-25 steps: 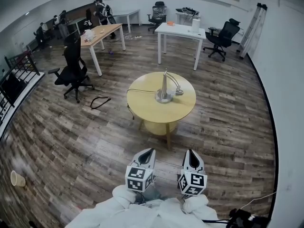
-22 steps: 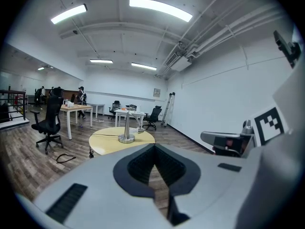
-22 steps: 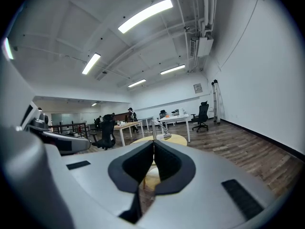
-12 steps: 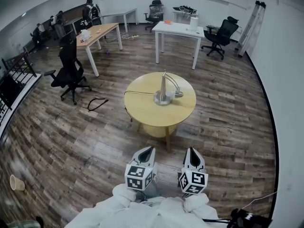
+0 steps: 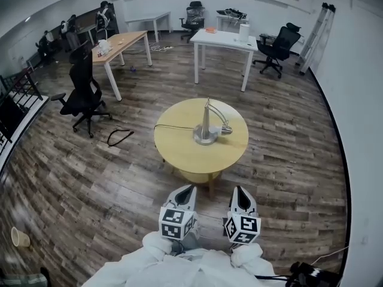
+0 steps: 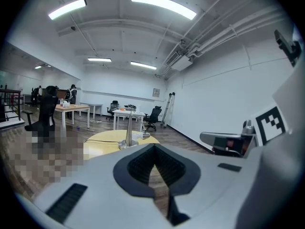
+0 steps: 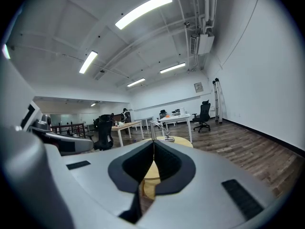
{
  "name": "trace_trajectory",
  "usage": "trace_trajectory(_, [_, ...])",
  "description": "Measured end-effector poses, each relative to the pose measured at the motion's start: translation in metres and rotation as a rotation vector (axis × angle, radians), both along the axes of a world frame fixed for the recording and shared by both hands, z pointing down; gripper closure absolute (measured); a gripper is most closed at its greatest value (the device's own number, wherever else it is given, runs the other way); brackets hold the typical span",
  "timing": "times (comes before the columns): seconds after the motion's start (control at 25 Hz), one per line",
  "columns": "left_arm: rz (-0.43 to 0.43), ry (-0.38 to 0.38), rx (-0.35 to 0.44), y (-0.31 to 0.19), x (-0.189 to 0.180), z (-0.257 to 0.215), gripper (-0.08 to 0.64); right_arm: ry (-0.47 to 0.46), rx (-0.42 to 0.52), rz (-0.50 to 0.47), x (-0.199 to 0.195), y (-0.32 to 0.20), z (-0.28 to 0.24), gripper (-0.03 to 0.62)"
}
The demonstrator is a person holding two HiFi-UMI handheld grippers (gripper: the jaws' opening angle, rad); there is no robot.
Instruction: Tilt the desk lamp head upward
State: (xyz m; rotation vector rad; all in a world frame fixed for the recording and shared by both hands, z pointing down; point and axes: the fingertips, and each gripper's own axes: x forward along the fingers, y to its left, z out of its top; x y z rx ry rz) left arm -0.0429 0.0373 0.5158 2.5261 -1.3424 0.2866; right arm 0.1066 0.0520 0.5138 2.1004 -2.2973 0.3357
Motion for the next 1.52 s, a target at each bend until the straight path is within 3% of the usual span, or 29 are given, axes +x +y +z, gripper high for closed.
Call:
trace_trajectory(0.28, [0.021,-0.011,-0.033,-0.063,0.001,0.002,0.563,-0.011,-0.023,-0.004,-0.004,-0.065,0.001,0.580])
trace_trajectory(0.92, [0.037,0.004,-0.013,-0.233,-0.008,-0.009,0.563,0.011,0.012,0.037,-0.005,-0.226,-0.020,0.579])
trace_trajectory(1.28, [-0.003,0.025,0.005,-0.286,-0.022,-0.009,0.562,0.037,-0.014,0.021,-0.009,-0.264,-0.016,0.579])
trace_trajectory(1.52, [-0.059,0.029,-0.039,-0.295,-0.034,0.011,0.563,0.049,-0.075,0.018,0.001,-0.268,0.005,0.579])
